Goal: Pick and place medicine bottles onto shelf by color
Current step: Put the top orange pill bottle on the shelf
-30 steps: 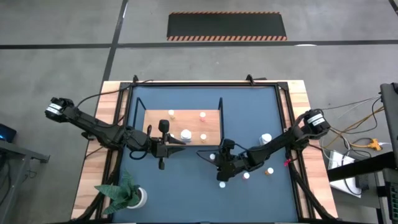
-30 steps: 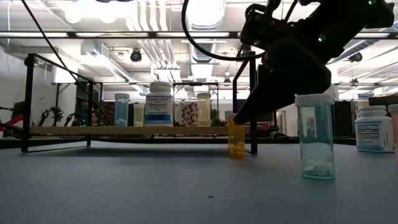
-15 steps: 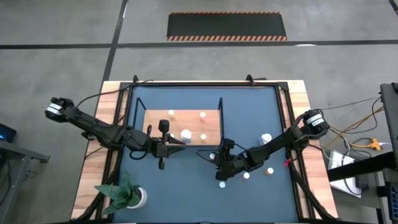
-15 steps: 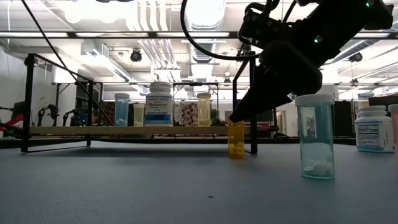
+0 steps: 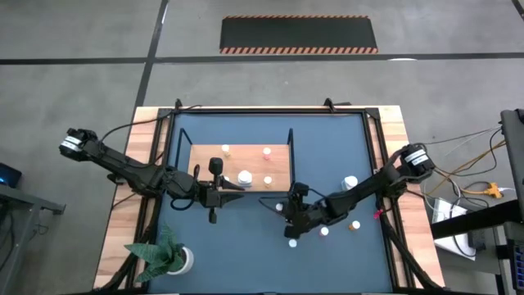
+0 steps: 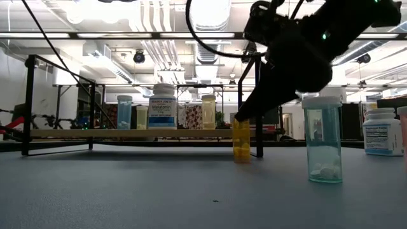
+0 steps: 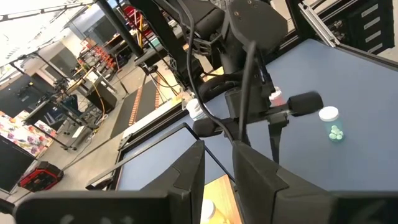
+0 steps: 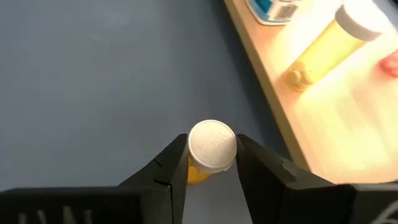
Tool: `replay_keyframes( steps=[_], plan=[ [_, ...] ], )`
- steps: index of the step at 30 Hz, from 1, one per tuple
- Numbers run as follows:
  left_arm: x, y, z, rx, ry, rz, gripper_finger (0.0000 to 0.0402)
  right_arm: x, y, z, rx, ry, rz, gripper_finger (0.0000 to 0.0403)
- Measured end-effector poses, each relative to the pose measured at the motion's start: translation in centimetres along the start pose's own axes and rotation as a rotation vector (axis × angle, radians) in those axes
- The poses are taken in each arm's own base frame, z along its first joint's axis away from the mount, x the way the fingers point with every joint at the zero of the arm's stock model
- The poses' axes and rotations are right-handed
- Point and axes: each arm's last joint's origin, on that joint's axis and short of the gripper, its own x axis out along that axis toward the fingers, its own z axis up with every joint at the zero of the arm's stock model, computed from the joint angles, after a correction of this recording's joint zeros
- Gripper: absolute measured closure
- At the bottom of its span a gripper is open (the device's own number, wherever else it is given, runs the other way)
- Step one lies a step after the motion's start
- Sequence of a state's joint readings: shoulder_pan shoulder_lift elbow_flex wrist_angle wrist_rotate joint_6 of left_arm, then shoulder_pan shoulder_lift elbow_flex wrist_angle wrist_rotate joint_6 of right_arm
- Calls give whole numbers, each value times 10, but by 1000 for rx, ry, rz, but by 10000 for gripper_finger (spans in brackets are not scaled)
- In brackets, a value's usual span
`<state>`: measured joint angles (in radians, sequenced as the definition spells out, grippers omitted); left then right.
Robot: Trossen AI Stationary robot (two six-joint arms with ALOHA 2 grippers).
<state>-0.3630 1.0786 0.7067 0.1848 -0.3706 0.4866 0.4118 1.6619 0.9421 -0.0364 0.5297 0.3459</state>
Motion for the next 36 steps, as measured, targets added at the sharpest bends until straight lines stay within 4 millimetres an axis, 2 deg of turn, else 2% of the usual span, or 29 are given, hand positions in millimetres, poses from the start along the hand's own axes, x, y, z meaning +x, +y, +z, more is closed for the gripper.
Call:
replay_keyframes(
  steps=[3,8,14,19,26,32,36],
  plan=[
    [0,0,0,0,0,0,337,-10,0,9,18,0,86,291],
    [0,0,0,0,0,0,337,-35,-1,43,22,-35,186,292],
    [-8,4,2,-20,-20,11,337,-66,-7,92,-31,-26,145,293],
    [-16,5,-2,-26,-41,15,337,-82,-28,130,-57,-16,65,293],
    [-27,8,-5,-42,-77,35,337,-77,-74,160,-36,-41,-24,293],
    [-27,9,-4,-45,-84,39,337,-55,-114,168,2,-37,-102,295],
    [-28,9,-3,-46,-88,44,337,-40,-133,169,10,-30,-125,295]
  ],
)
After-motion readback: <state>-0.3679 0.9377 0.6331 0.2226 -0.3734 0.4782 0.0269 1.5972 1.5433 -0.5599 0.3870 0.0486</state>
